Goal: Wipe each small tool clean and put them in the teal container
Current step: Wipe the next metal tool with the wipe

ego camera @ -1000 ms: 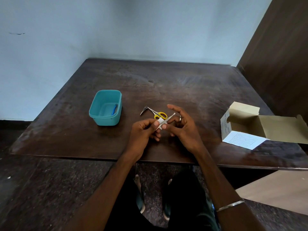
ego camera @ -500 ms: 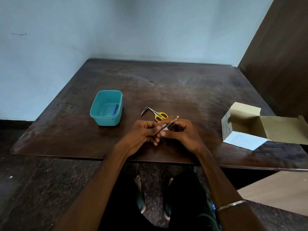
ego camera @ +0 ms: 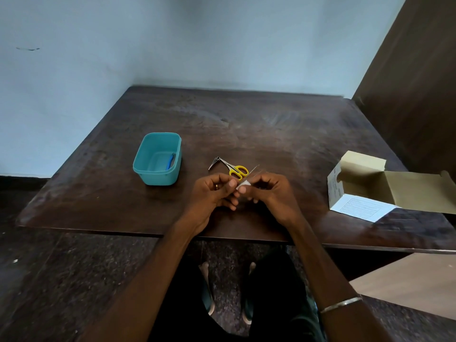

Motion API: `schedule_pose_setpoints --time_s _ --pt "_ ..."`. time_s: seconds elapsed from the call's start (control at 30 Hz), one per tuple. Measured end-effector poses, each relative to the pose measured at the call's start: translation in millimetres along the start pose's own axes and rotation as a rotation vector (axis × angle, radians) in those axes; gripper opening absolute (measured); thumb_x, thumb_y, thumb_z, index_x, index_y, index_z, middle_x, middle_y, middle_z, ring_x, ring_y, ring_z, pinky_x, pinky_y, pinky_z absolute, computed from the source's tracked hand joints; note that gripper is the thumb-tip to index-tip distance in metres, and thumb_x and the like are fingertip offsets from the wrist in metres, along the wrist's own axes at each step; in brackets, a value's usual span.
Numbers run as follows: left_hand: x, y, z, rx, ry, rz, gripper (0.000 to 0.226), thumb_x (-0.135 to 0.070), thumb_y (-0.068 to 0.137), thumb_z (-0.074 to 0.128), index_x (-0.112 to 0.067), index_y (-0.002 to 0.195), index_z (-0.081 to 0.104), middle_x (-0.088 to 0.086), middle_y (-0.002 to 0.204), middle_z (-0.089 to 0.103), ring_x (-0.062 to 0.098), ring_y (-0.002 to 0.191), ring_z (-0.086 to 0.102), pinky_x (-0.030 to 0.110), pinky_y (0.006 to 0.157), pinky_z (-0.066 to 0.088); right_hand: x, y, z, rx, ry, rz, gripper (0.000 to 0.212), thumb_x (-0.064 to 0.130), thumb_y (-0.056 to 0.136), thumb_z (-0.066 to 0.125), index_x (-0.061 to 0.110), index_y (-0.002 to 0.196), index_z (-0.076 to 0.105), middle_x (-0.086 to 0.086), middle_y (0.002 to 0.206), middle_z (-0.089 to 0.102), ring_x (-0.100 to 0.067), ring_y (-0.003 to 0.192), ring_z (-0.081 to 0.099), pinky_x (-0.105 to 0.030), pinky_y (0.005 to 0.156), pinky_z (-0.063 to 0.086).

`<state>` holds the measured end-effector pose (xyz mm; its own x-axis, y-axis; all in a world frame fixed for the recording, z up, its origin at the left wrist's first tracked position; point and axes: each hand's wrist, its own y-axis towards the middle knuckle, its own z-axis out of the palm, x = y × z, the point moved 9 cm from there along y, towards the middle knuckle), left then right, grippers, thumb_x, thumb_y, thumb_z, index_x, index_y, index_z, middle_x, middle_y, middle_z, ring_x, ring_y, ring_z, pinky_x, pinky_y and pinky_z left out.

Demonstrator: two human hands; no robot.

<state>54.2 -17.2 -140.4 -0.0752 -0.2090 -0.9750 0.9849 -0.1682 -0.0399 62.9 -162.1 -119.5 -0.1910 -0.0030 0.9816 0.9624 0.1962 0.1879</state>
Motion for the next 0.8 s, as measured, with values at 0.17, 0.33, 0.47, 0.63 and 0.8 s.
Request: schedule_pose_setpoints --time_s 0.17,0.33,0.47,0.63,0.8 --pt "-6.4 -6.7 4.0 -0.058 0.215 0.134 0.018 -0.001 0.087 0.068 -0.002 0.105 0.073 0.016 0.085 0.075 0.019 0.066 0.068 0.028 0.060 0.059 -8.3 3.1 -4.8 -0.045 0.016 0.049 0.010 0.003 0.080 0.078 -0.001 0.078 0.069 -0.022 0.072 0.066 -0.021 0.059 0.057 -0.031 0.054 0.044" --pt "-6.4 -7.7 4.4 -0.072 0.268 0.147 0.020 0.005 0.088 0.064 -0.008 0.099 0.074 0.011 0.082 0.076 0.017 0.068 0.070 0.029 0.063 0.059 -9.4 2.8 -7.0 -0.071 0.048 0.073 0.015 -0.003 0.074 0.080 -0.007 0.078 0.067 -0.013 0.065 0.065 -0.018 0.052 0.054 -0.027 0.053 0.045" --pt "-7.5 -7.2 6.7 -0.069 0.292 0.159 0.019 0.004 0.087 0.065 -0.007 0.100 0.074 0.014 0.083 0.076 0.017 0.070 0.070 0.028 0.062 0.059 -10.1 3.0 -10.7 -0.099 0.064 0.082 0.017 -0.003 0.072 0.081 -0.010 0.077 0.066 -0.018 0.066 0.067 -0.022 0.049 0.055 -0.028 0.051 0.046" --pt "-5.1 -4.8 5.4 -0.062 0.319 0.149 0.020 0.007 0.087 0.064 -0.004 0.101 0.073 0.014 0.081 0.075 0.017 0.070 0.070 0.029 0.064 0.059 -7.8 3.4 -13.8 -0.121 0.082 0.069 0.019 -0.001 0.073 0.081 -0.012 0.077 0.066 -0.033 0.075 0.065 -0.027 0.051 0.053 -0.033 0.053 0.045" --pt "-3.4 -3.6 5.1 -0.056 0.334 0.138 0.019 0.007 0.087 0.063 0.003 0.104 0.071 0.019 0.084 0.074 0.018 0.070 0.070 0.027 0.064 0.058 -7.3 3.5 -15.7 -0.124 0.110 0.058 0.015 -0.002 0.075 0.078 -0.012 0.078 0.067 -0.019 0.068 0.066 -0.022 0.045 0.051 -0.035 0.053 0.046"
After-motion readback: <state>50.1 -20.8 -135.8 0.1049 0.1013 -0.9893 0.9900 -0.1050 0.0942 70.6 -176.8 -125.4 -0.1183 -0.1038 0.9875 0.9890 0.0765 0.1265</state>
